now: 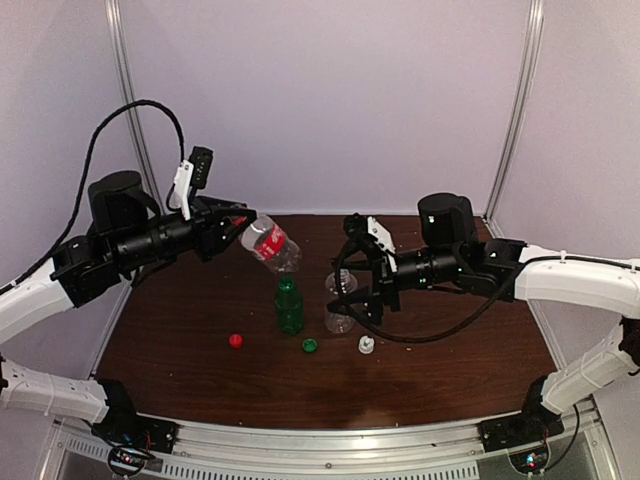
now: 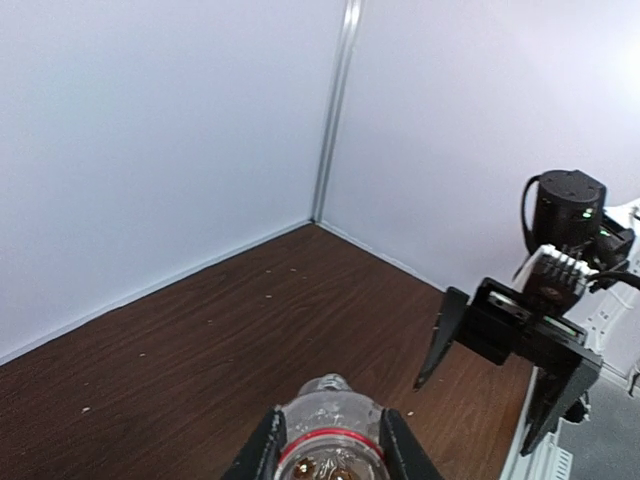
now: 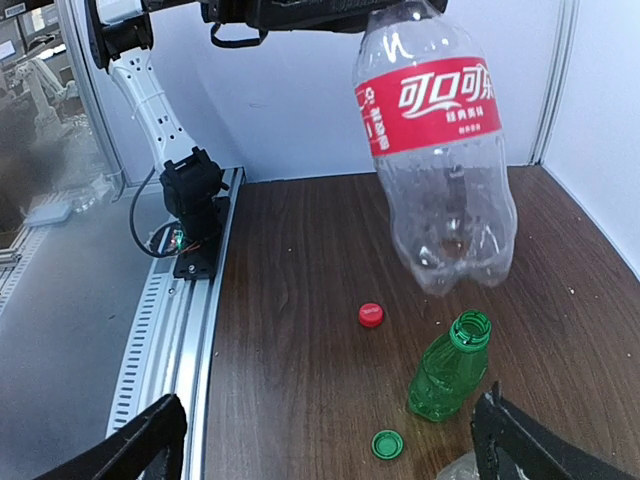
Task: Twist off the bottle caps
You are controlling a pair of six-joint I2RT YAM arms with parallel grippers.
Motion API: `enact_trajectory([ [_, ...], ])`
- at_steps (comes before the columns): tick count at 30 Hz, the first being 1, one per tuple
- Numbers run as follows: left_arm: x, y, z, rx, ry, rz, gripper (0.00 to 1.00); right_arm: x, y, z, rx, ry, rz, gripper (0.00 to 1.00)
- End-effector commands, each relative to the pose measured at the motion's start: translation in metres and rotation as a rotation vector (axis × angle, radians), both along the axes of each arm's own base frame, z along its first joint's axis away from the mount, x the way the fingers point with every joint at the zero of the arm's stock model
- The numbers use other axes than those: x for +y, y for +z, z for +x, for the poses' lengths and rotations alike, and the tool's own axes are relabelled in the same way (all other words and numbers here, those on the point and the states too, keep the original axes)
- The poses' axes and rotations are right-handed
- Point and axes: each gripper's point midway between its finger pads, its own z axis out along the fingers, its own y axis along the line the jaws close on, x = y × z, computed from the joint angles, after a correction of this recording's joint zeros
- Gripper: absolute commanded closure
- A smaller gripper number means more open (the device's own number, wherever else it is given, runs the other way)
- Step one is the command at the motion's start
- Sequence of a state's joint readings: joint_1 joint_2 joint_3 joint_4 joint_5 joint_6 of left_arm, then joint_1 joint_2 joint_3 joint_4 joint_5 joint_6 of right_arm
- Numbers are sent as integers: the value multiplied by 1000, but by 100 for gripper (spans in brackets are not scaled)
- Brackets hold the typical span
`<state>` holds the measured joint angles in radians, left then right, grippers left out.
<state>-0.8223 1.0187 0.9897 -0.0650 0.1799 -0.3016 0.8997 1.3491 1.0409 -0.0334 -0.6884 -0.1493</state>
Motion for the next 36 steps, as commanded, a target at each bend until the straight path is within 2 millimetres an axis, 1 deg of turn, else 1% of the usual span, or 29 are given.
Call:
enact_trajectory([
  [1, 61, 3, 35, -22, 361, 110, 100, -4, 6, 6, -9, -47, 17, 0],
  [4, 85, -6, 47, -2, 496, 185, 100, -4, 5, 9, -12, -62, 14, 0],
  [6, 94, -14, 53, 11, 548, 224, 100, -5, 5, 12, -12, -78, 12, 0],
  [8, 97, -26, 59, 26, 574, 255, 100, -6, 5, 15, -10, -100, 9, 0],
  [10, 95, -38, 64, 38, 580, 274, 100, -8, 4, 21, -11, -138, 3, 0],
  [13, 91, -61, 73, 66, 582, 311, 100, -12, 1, 32, -11, -209, -5, 0],
  [18, 85, -100, 87, 121, 575, 351, 100, -21, -10, 49, 1, -321, -43, 0],
  [20, 82, -111, 92, 137, 561, 343, 100, -22, -15, 51, 10, -332, -54, 0],
  [21, 80, -120, 93, 148, 556, 350, 100, -23, -16, 52, 14, -336, -57, 0],
  [28, 69, -165, 105, 206, 524, 372, 100, -27, -24, 54, 23, -358, -68, 0],
  [31, 64, -179, 106, 232, 510, 375, 100, -29, -26, 55, 25, -364, -73, 0],
  [36, 64, -199, 105, 256, 511, 382, 100, -31, -30, 55, 28, -373, -79, 0],
])
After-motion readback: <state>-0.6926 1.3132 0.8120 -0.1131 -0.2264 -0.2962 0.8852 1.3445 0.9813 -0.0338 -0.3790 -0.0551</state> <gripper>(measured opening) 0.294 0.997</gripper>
